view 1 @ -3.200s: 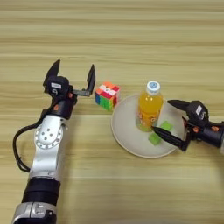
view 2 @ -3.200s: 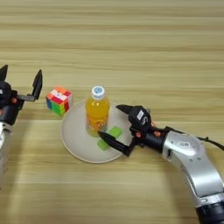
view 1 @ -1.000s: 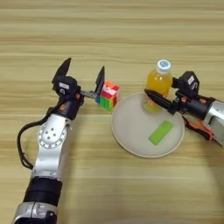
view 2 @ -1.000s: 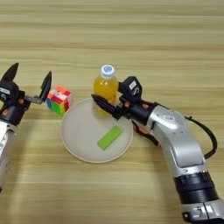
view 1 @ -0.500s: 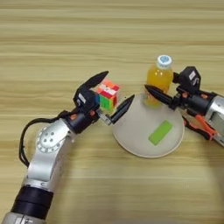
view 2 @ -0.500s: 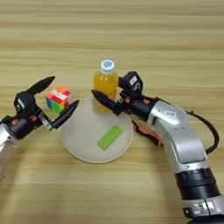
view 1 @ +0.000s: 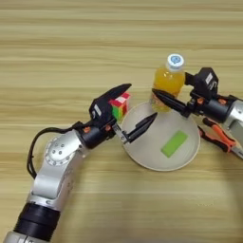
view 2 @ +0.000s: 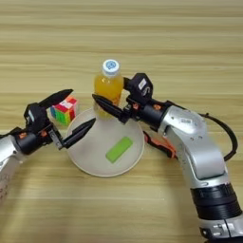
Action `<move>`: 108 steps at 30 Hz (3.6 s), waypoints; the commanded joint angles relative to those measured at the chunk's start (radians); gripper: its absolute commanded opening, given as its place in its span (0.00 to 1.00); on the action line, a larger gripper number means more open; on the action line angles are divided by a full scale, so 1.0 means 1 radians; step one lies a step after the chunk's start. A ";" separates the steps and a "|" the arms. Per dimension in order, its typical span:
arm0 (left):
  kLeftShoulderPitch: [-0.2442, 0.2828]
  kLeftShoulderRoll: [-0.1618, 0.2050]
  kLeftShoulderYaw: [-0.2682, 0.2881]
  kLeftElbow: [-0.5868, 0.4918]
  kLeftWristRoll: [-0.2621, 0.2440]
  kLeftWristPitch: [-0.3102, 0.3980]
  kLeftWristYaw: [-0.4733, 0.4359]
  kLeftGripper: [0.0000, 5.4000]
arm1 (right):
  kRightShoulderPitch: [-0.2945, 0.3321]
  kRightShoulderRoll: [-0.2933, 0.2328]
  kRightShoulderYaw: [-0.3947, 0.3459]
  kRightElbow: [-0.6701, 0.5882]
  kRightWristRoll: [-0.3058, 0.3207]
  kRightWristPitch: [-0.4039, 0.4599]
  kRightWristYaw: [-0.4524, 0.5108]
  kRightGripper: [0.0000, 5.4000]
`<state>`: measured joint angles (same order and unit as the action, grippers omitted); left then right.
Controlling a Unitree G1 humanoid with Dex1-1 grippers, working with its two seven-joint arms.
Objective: Move the objects on the table
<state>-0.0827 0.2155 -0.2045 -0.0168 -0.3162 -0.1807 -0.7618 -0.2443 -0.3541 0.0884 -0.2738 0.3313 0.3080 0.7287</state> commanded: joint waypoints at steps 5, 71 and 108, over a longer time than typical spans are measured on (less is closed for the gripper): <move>-0.013 -0.003 -0.020 0.004 0.026 0.009 -0.005 1.00 | 0.013 -0.007 0.029 -0.099 0.031 0.031 0.003 0.62; -0.018 -0.011 -0.042 0.015 0.054 -0.008 -0.008 0.63 | 0.028 -0.016 0.191 -0.134 -0.040 0.025 -0.002 0.81; 0.034 -0.001 0.070 0.032 0.055 -0.023 0.088 0.63 | 0.005 -0.028 -0.224 0.047 0.132 -0.132 -0.107 1.00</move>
<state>-0.0638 0.2064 -0.1726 0.0316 -0.2545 -0.1904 -0.7005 -0.2266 -0.3920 -0.1411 -0.2865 0.5191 0.2161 0.6522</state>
